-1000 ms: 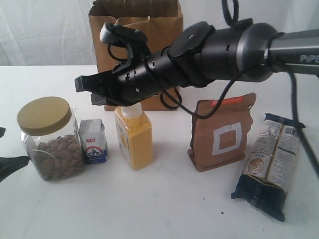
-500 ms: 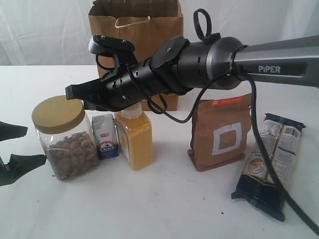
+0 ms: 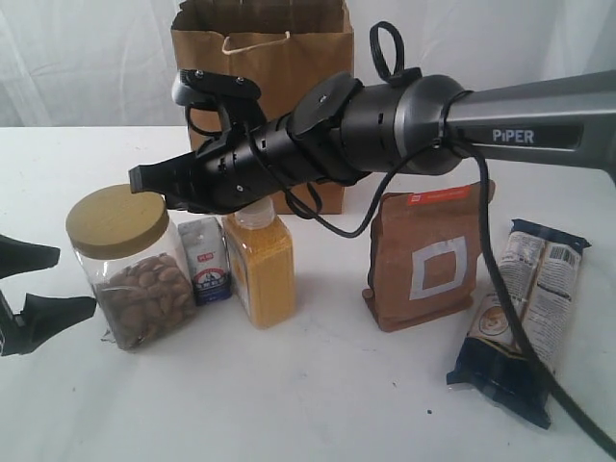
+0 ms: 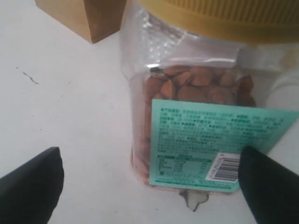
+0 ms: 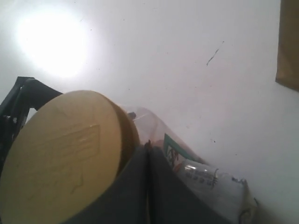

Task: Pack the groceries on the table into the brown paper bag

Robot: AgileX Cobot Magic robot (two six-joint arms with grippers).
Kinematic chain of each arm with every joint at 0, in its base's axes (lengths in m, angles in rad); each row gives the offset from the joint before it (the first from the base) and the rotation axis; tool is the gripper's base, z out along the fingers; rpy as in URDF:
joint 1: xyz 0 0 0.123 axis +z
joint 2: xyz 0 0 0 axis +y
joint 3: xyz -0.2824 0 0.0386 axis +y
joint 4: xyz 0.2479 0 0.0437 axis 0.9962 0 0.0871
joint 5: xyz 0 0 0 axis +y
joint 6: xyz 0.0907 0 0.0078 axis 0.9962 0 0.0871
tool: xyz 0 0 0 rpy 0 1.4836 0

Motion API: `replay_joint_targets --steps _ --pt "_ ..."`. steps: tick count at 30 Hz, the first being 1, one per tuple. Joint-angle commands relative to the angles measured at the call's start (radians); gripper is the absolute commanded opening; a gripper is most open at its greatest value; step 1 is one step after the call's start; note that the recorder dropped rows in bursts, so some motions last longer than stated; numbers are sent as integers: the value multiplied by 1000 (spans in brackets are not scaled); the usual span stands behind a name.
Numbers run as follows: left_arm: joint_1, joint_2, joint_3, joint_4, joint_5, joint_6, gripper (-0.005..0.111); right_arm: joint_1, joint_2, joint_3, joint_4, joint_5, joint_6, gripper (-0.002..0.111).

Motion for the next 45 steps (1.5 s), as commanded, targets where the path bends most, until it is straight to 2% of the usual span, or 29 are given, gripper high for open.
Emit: replay_joint_targets --steps 1,7,18,23,29,33,38,42,45 --pt "-45 -1 -3 56 -22 -68 105 1 5 -2 3 7 -2 0" --pt "-45 -1 -3 75 -22 -166 105 1 5 -2 3 15 -2 0" --pt "-34 -81 -29 200 -22 -415 105 1 5 -2 -8 54 -2 0" --pt "-60 -89 -29 183 -22 -409 105 1 5 -2 -8 46 -2 0" --pt "-145 -89 -29 147 -22 -325 105 1 5 -2 -8 56 -2 0" --pt "-192 -89 -29 147 9 -325 105 1 5 -2 -8 71 2 0" --pt "-196 -89 -29 105 17 -339 105 1 5 -2 -72 73 2 0" --pt "-196 -89 -29 102 30 -413 105 1 5 -2 -90 75 4 0" --pt "-196 -89 -29 95 110 -437 105 1 5 -2 -90 92 21 0"
